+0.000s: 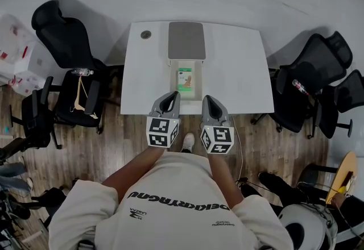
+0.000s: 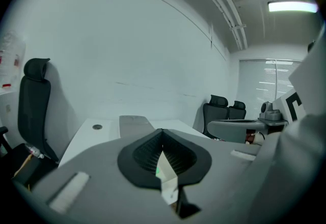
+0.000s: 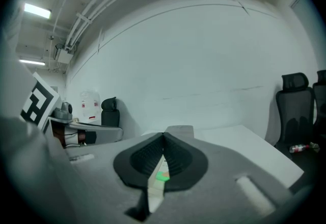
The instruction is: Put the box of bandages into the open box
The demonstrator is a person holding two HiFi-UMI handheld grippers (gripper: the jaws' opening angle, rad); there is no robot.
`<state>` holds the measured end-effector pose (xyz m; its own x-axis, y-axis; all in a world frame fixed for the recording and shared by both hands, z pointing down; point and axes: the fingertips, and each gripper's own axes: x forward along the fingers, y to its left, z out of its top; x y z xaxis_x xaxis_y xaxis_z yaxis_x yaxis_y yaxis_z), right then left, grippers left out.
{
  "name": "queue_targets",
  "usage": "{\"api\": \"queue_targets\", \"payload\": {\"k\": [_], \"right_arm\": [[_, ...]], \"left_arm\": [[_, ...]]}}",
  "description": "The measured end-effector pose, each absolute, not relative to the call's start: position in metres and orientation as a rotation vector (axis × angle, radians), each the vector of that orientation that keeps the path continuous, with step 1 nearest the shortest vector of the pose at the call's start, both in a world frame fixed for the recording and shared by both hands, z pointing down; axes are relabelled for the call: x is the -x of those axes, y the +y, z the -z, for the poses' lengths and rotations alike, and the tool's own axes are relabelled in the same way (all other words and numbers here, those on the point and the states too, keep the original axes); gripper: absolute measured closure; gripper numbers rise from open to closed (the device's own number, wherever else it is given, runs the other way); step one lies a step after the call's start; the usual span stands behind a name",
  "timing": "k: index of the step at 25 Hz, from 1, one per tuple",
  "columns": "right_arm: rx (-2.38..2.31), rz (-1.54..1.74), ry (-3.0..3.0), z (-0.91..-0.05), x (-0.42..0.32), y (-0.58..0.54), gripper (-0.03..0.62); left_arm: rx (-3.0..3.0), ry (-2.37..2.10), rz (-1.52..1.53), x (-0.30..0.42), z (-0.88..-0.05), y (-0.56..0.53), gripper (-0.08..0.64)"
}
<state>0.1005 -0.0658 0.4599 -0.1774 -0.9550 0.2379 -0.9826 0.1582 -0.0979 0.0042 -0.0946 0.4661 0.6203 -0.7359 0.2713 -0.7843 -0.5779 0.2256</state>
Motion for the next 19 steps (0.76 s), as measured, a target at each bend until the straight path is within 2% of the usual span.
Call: {"api": "queue_targets", "payload": {"k": [19], "right_arm": [[-1.933,-0.313,-2.341,-0.456,-0.096,-0.058,0.594]], "left_arm": [[-2.578,-1.218,-0.207,0.007,-0.469,-0.083,0.561]]}}
